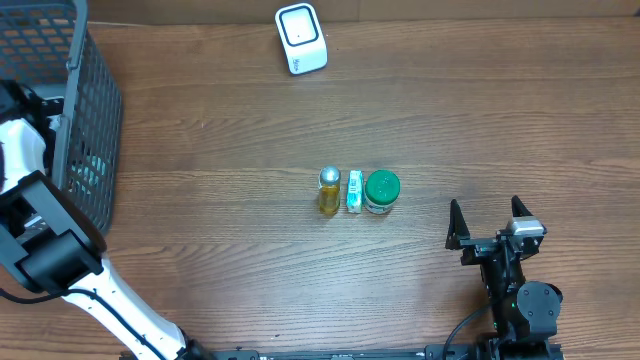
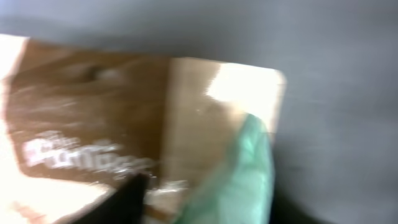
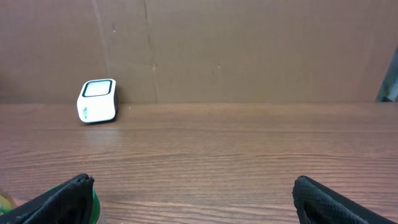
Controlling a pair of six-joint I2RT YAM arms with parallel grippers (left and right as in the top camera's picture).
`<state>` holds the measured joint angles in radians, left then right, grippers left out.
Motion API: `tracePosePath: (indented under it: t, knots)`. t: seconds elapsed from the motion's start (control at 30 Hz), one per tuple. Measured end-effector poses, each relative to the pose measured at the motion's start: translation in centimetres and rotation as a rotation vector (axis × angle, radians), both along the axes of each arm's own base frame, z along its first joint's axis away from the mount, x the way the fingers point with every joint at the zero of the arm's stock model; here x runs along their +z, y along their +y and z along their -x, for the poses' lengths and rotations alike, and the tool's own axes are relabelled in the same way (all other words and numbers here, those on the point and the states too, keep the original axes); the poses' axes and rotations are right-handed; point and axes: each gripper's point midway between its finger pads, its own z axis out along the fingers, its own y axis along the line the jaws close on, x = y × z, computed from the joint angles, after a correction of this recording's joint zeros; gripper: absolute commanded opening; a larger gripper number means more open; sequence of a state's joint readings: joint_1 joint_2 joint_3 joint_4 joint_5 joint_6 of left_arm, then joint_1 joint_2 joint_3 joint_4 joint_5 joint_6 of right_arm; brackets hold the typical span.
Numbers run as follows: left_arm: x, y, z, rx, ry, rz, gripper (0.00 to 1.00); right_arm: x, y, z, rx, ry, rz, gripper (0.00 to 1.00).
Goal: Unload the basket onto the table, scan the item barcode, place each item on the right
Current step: 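Lift the green wipes pack out of the basket with the left gripper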
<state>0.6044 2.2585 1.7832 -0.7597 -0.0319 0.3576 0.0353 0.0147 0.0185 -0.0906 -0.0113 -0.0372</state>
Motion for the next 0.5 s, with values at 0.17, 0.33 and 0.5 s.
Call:
tracePosePath:
  t: [0.17,0.33,0.5]
  knots:
    - [0.7,0.6,0.8,0.084,0.051,0.056,0.91,0.0,0.0,0.0,0.0,0.0,0.0,1.0]
    - [0.9,0.3,1.3,0.112,0.114,0.102,1.0,0.0,0.0,0.0,0.0,-0.001,0.0,1.0]
    - [0.8,-0.4,2.4,0.114,0.166,0.131,1.0,0.0,0.0,0.0,0.0,-0.001,0.0,1.0]
